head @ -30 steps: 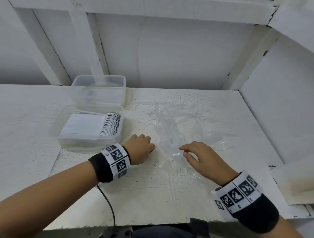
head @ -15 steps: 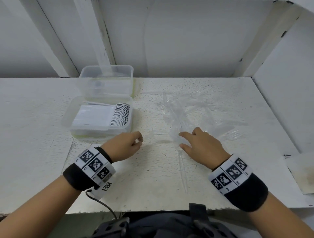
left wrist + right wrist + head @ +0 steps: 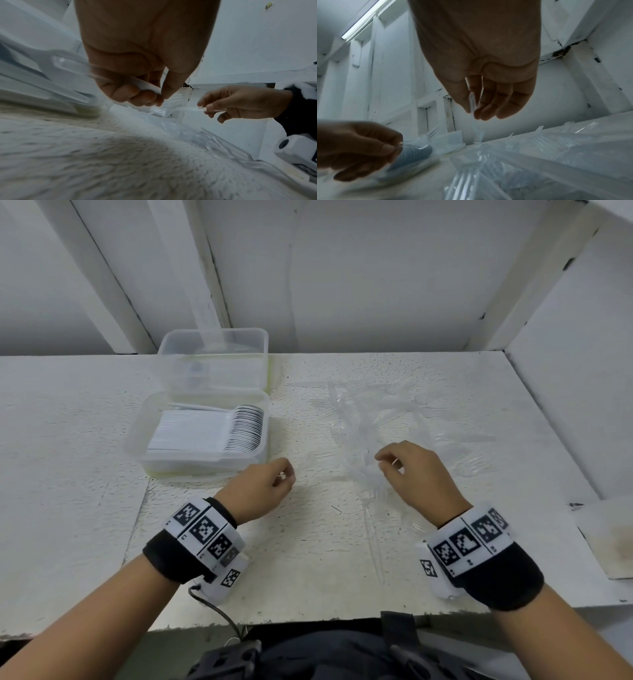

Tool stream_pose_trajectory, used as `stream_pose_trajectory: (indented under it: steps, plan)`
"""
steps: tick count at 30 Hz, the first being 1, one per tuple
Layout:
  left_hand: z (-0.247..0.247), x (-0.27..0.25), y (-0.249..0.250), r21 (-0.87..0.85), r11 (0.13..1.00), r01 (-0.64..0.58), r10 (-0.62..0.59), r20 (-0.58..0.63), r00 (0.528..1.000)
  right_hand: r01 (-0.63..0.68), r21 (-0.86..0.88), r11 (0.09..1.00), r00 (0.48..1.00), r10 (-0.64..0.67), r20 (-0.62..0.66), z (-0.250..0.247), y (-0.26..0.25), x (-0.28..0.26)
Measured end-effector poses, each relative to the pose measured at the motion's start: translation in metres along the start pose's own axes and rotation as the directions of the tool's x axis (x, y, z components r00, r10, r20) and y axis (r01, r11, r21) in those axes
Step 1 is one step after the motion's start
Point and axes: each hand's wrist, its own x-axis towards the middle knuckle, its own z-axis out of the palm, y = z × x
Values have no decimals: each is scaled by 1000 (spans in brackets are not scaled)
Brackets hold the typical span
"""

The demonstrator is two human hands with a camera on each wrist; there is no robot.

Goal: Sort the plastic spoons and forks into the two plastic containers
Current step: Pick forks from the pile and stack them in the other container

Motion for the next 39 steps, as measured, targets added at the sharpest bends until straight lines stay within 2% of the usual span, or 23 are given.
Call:
stream_pose_trajectory:
  steps: [3,7,12,14,16,18,21,26,29,31,34,37,39]
  plan:
    - [0,5,9,-52,999,1,-3,-38,999,-99,150,984,993,107,-49,-9,-3,-3]
    - [-2,22,29,-99,995,5,-18,-128,992,-239,199,950,969,247,-20,-18,7,-4]
    - [3,67,63,-128,991,48,-63,-123,990,-345,543,766,916,401,16,-18,22,-13]
    - [8,86,72,-73,995,73,-78,-68,995,-372,659,654,897,435,75,-16,25,-18]
    - [14,99,76,22,995,97,-97,13,995,-389,714,582,888,444,122,-15,25,-24]
    - [20,104,76,55,992,110,-114,78,990,-396,686,610,891,437,126,-12,25,-28]
    - [20,103,73,15,995,101,-102,133,986,-390,632,669,900,421,110,-10,23,-32]
    - [0,75,65,-181,976,121,-94,155,983,-345,592,728,931,344,119,-11,16,-24]
    - [-11,50,52,-290,939,183,-125,207,970,-299,597,745,944,322,71,-12,10,-9]
    - [-15,34,41,-372,894,248,-161,249,955,-290,543,788,947,319,43,-14,6,6]
    - [-18,11,20,-446,835,322,-199,300,933,-284,395,874,958,277,75,-18,-3,35]
    - [-17,-6,0,-439,814,380,-258,313,914,-237,119,964,962,216,167,-19,-15,66]
    - [-15,-14,-10,-441,789,427,-310,315,897,-199,-47,979,955,204,215,-10,-21,87]
